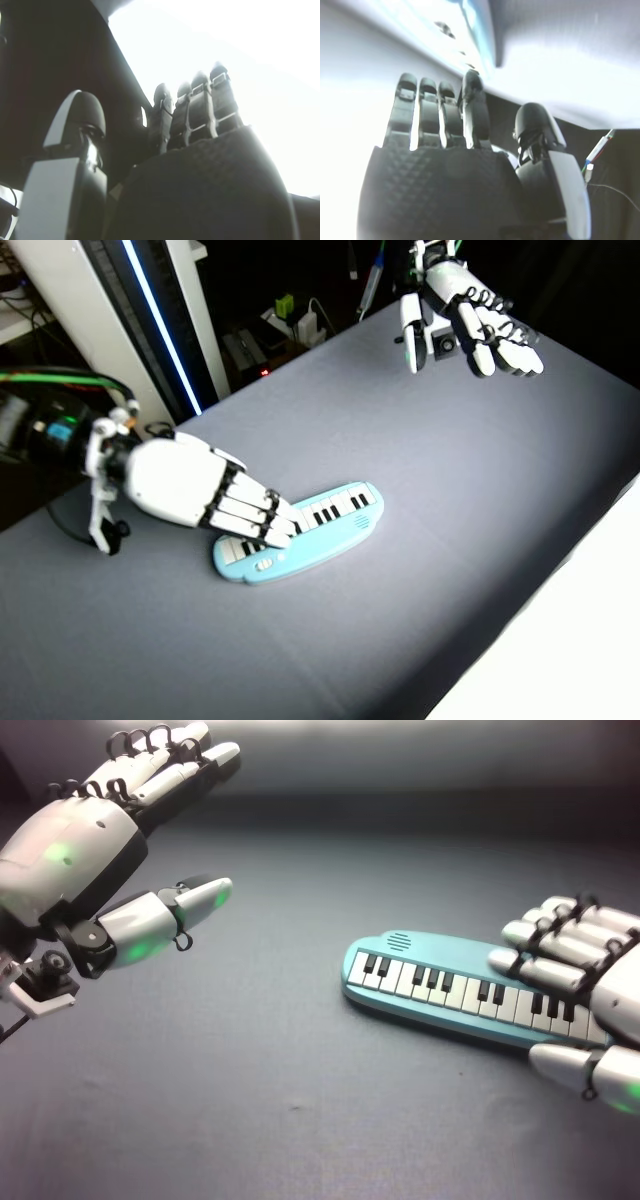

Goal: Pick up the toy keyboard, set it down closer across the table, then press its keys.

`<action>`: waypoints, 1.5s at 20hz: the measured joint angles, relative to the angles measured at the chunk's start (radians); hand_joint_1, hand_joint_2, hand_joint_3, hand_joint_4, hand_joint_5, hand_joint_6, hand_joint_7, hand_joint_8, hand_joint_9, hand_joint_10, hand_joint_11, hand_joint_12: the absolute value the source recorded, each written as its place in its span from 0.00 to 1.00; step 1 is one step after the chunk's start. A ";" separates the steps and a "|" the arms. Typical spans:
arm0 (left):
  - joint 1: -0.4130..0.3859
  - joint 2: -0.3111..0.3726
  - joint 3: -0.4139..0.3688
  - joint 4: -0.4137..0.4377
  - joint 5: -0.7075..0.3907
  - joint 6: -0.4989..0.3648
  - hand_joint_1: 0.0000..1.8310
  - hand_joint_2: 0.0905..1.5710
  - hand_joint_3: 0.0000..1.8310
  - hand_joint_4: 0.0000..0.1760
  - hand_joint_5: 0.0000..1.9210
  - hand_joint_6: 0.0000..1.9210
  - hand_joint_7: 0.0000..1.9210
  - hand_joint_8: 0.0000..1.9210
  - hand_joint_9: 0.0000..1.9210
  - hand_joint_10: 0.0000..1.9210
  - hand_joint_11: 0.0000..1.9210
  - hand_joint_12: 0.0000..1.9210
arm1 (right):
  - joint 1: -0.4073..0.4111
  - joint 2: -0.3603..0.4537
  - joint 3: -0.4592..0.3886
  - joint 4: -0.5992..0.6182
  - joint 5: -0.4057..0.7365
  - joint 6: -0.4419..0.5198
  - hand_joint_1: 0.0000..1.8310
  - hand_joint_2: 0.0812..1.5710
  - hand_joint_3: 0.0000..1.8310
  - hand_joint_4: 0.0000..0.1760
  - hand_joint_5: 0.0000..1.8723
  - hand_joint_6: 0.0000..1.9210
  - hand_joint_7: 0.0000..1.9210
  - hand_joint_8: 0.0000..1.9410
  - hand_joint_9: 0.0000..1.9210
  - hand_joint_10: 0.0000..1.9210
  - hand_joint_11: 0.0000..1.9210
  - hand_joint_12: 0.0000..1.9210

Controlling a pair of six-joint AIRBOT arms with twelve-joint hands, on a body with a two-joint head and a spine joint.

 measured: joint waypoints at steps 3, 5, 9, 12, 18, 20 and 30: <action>0.004 0.000 0.000 -0.028 0.002 0.002 0.35 0.87 0.00 0.02 0.08 0.00 0.00 0.00 0.00 0.00 0.00 0.00 | -0.047 -0.003 0.000 0.018 0.001 0.003 0.00 0.92 0.00 0.04 0.08 0.00 0.00 0.00 0.00 0.00 0.00 0.00; 0.004 0.000 0.000 -0.035 0.000 0.002 0.35 0.87 0.00 0.02 0.08 0.00 0.00 0.00 0.00 0.00 0.00 0.00 | -0.065 -0.011 0.006 0.032 -0.023 0.003 0.00 0.92 0.00 0.04 0.08 0.00 0.00 0.00 0.00 0.00 0.00 0.00; 0.010 0.000 0.000 -0.029 -0.004 0.002 0.35 0.87 0.00 0.02 0.08 0.00 0.00 0.00 0.00 0.00 0.00 0.00 | -0.065 -0.031 0.032 0.055 -0.053 0.003 0.00 0.92 0.00 0.04 0.08 0.00 0.00 0.00 0.00 0.00 0.00 0.00; 0.014 0.000 0.000 -0.038 -0.005 0.002 0.35 0.87 0.00 0.02 0.08 0.00 0.00 0.00 0.00 0.00 0.00 0.00 | -0.065 -0.031 0.032 0.054 -0.056 0.003 0.00 0.92 0.00 0.04 0.08 0.00 0.00 0.00 0.00 0.00 0.00 0.00; 0.027 0.000 -0.004 -0.043 -0.024 0.003 0.36 0.87 0.00 0.08 0.08 0.00 0.00 0.00 0.00 0.00 0.00 0.00 | -0.065 0.071 -0.017 0.002 0.134 0.156 0.01 0.92 0.00 0.00 0.24 0.02 0.01 0.00 0.00 0.00 0.00 0.00; 0.030 0.000 -0.008 -0.043 -0.026 0.002 0.35 0.87 0.00 0.14 0.08 0.00 0.00 0.00 0.00 0.00 0.00 0.00 | -0.079 0.101 -0.035 -0.003 0.217 0.180 0.01 0.91 0.00 0.14 0.05 0.00 0.00 0.00 0.00 0.00 0.00 0.00; 0.105 0.055 -0.067 -0.114 -0.225 0.003 0.26 0.91 0.01 0.55 0.00 0.00 0.00 0.00 0.00 0.00 0.00 0.00 | -0.263 0.187 -0.060 0.031 0.721 0.441 0.15 0.88 0.00 0.03 0.00 0.00 0.00 0.00 0.01 0.00 0.00 0.00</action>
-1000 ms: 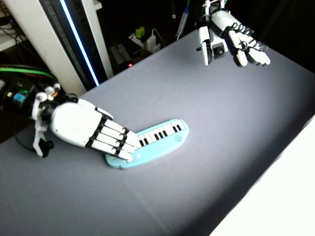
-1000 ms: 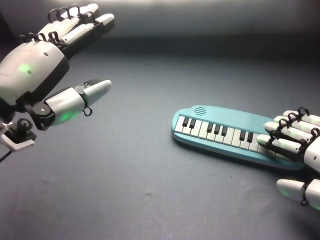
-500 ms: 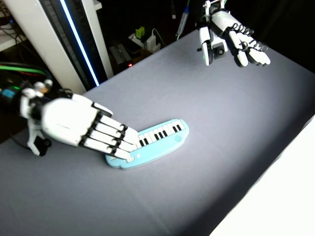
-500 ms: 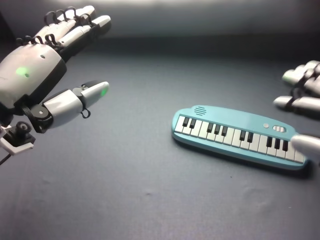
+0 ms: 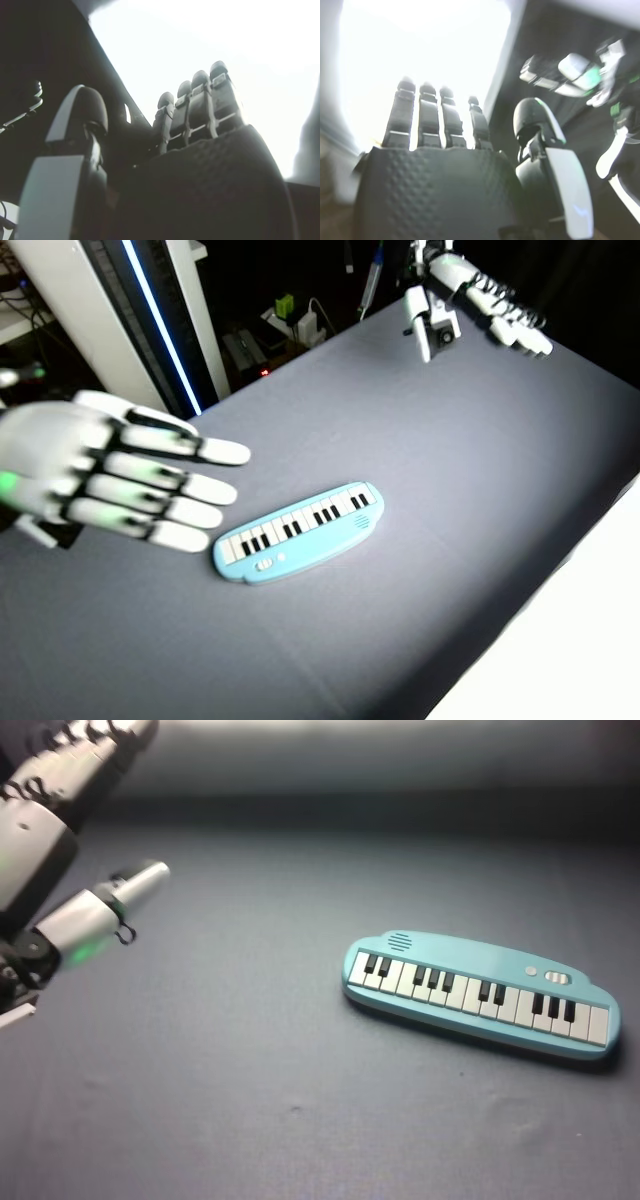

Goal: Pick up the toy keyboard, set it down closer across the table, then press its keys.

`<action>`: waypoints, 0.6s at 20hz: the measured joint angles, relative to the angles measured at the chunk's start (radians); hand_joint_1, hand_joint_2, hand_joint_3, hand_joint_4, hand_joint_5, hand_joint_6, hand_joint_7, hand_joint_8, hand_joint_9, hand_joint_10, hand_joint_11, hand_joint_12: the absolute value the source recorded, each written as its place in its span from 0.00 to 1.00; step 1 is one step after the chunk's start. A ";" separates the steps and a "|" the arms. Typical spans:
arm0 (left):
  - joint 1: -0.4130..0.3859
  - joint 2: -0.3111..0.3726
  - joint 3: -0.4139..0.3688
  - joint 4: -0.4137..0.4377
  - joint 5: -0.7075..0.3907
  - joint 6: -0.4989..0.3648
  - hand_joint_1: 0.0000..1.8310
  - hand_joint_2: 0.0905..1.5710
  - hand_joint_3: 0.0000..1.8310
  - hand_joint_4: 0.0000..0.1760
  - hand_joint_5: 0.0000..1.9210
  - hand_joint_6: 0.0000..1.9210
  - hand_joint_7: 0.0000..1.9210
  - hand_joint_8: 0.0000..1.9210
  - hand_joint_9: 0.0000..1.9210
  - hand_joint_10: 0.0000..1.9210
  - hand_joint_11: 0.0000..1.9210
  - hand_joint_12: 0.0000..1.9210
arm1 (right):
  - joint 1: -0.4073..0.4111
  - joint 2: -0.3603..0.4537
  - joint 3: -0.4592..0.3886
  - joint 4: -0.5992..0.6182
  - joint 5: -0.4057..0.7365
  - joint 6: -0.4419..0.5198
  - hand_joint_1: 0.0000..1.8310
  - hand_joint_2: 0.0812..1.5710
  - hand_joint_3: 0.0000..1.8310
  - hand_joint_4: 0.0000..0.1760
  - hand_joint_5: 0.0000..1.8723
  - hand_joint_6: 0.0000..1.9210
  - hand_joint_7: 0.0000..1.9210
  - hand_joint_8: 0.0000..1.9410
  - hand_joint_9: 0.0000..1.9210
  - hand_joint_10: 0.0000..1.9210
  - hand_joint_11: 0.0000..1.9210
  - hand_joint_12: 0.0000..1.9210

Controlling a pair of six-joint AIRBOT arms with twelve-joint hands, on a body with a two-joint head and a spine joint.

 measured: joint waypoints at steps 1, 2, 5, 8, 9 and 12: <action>0.000 0.004 -0.005 0.004 -0.028 0.000 0.22 0.91 0.01 0.54 0.00 0.00 0.00 0.00 0.00 0.00 0.00 0.00 | -0.006 0.011 -0.008 -0.003 0.034 0.001 0.16 0.88 0.00 0.08 0.00 0.00 0.00 0.00 0.02 0.01 0.00 0.00; 0.000 0.010 -0.011 0.007 -0.063 0.000 0.19 0.91 0.01 0.46 0.00 0.00 0.00 0.00 0.00 0.00 0.00 0.00 | -0.008 0.023 -0.016 -0.011 0.070 0.002 0.16 0.87 0.00 0.13 0.00 0.00 0.00 0.00 0.03 0.01 0.02 0.01; 0.026 0.035 -0.031 0.015 -0.165 0.000 0.30 0.90 0.00 0.42 0.00 0.00 0.00 0.00 0.00 0.00 0.00 0.00 | -0.007 0.044 -0.017 -0.031 0.108 0.003 0.18 0.84 0.00 0.11 0.00 0.00 0.00 0.00 0.04 0.01 0.01 0.01; 0.019 0.070 -0.050 0.027 -0.198 0.018 0.35 0.84 0.00 0.80 0.00 0.00 0.00 0.00 0.00 0.00 0.00 0.00 | 0.019 0.068 -0.027 -0.050 0.089 0.003 0.22 0.81 0.00 0.00 0.01 0.00 0.00 0.00 0.03 0.00 0.01 0.02; -0.005 0.077 -0.050 0.038 -0.206 0.026 0.37 0.84 0.00 0.71 0.00 0.00 0.00 0.00 0.00 0.00 0.00 0.00 | 0.055 0.074 -0.027 -0.078 0.097 0.002 0.20 0.84 0.00 0.00 0.01 0.01 0.00 0.00 0.04 0.00 0.00 0.17; -0.088 0.096 -0.050 0.126 -0.212 0.056 0.42 0.89 0.00 0.86 0.03 0.01 0.03 0.01 0.00 0.00 0.00 0.00 | 0.117 0.074 -0.027 -0.145 0.110 0.000 0.36 0.80 0.00 0.42 0.15 0.17 0.08 0.01 0.03 0.00 0.00 0.08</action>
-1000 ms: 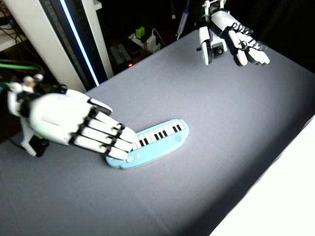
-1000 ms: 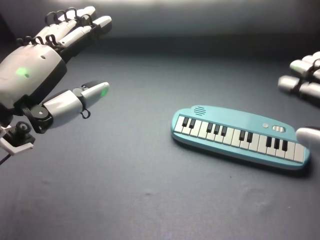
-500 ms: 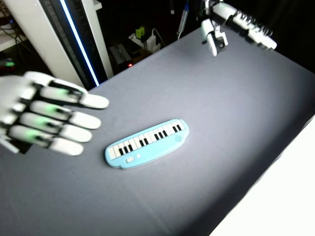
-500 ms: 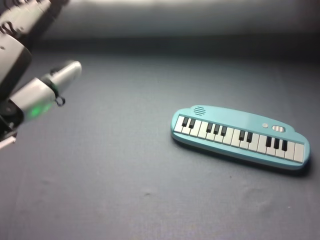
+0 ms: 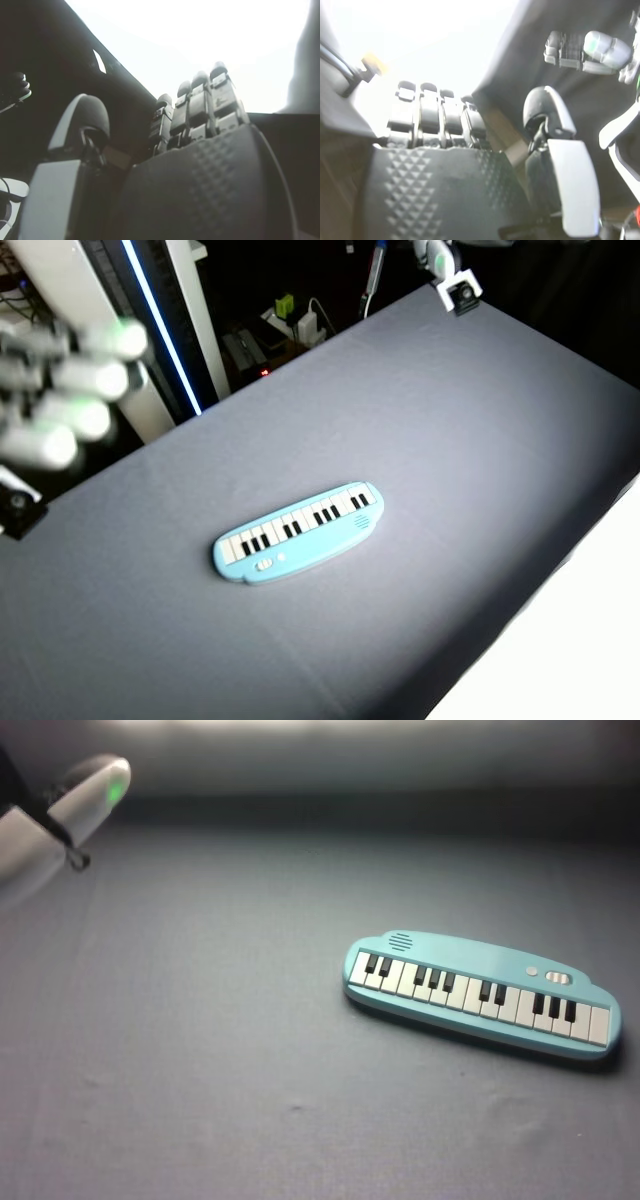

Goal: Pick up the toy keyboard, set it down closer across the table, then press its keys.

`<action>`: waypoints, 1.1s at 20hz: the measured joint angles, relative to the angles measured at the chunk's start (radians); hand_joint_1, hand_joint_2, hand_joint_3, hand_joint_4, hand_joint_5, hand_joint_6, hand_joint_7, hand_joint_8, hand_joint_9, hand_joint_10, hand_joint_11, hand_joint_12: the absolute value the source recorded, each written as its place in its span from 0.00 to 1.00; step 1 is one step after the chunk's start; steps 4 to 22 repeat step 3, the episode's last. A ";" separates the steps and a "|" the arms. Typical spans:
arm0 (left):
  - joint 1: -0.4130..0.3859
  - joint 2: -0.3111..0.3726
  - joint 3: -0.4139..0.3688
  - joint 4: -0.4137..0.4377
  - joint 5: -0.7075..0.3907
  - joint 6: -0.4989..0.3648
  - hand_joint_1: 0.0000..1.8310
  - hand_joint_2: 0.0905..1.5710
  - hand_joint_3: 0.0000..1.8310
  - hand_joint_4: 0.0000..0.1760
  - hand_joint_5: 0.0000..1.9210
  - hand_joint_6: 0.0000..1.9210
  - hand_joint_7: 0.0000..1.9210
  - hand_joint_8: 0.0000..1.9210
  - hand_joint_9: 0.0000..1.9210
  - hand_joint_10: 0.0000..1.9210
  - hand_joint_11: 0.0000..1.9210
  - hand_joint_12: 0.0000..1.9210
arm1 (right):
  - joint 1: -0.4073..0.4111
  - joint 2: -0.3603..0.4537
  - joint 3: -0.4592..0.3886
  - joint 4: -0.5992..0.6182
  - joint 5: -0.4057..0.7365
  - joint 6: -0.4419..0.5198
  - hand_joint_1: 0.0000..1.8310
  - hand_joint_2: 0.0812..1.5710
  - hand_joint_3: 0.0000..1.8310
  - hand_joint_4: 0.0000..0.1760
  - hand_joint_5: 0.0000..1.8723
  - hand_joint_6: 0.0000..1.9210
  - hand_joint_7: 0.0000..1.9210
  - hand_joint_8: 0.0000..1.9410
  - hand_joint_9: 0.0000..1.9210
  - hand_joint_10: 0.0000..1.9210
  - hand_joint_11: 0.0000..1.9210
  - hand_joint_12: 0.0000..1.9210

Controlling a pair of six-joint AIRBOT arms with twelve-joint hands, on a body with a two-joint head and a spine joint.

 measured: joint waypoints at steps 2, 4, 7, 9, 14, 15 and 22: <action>-0.039 0.020 0.000 0.058 -0.012 0.013 0.42 0.90 0.00 0.51 0.25 0.87 0.07 0.02 0.03 0.00 0.00 0.19 | 0.027 0.001 -0.007 -0.023 -0.001 -0.017 0.46 0.76 0.00 0.50 0.17 0.07 0.06 0.00 0.06 0.01 0.00 0.04; -0.053 0.027 0.000 0.072 -0.016 0.016 0.41 0.92 0.00 0.31 0.22 0.93 0.09 0.02 0.07 0.02 0.00 0.36 | 0.029 0.007 -0.007 -0.033 -0.002 -0.018 0.44 0.78 0.00 0.27 0.27 0.05 0.20 0.01 0.19 0.01 0.00 0.31; -0.053 0.027 0.000 0.072 -0.016 0.016 0.41 0.92 0.00 0.31 0.22 0.93 0.09 0.02 0.07 0.02 0.00 0.36 | 0.029 0.007 -0.007 -0.033 -0.002 -0.018 0.44 0.78 0.00 0.27 0.27 0.05 0.20 0.01 0.19 0.01 0.00 0.31; -0.053 0.027 0.000 0.072 -0.016 0.016 0.41 0.92 0.00 0.31 0.22 0.93 0.09 0.02 0.07 0.02 0.00 0.36 | 0.029 0.007 -0.007 -0.033 -0.002 -0.018 0.44 0.78 0.00 0.27 0.27 0.05 0.20 0.01 0.19 0.01 0.00 0.31; -0.053 0.027 0.000 0.072 -0.016 0.016 0.41 0.92 0.00 0.31 0.22 0.93 0.09 0.02 0.07 0.02 0.00 0.36 | 0.029 0.007 -0.007 -0.033 -0.002 -0.018 0.44 0.78 0.00 0.27 0.27 0.05 0.20 0.01 0.19 0.01 0.00 0.31; -0.053 0.027 0.000 0.072 -0.016 0.016 0.41 0.92 0.00 0.31 0.22 0.93 0.09 0.02 0.07 0.02 0.00 0.36 | 0.029 0.007 -0.007 -0.033 -0.002 -0.018 0.44 0.78 0.00 0.27 0.27 0.05 0.20 0.01 0.19 0.01 0.00 0.31; -0.053 0.027 0.000 0.072 -0.016 0.016 0.41 0.92 0.00 0.31 0.22 0.93 0.09 0.02 0.07 0.02 0.00 0.36 | 0.029 0.007 -0.007 -0.033 -0.002 -0.018 0.44 0.78 0.00 0.27 0.27 0.05 0.20 0.01 0.19 0.01 0.00 0.31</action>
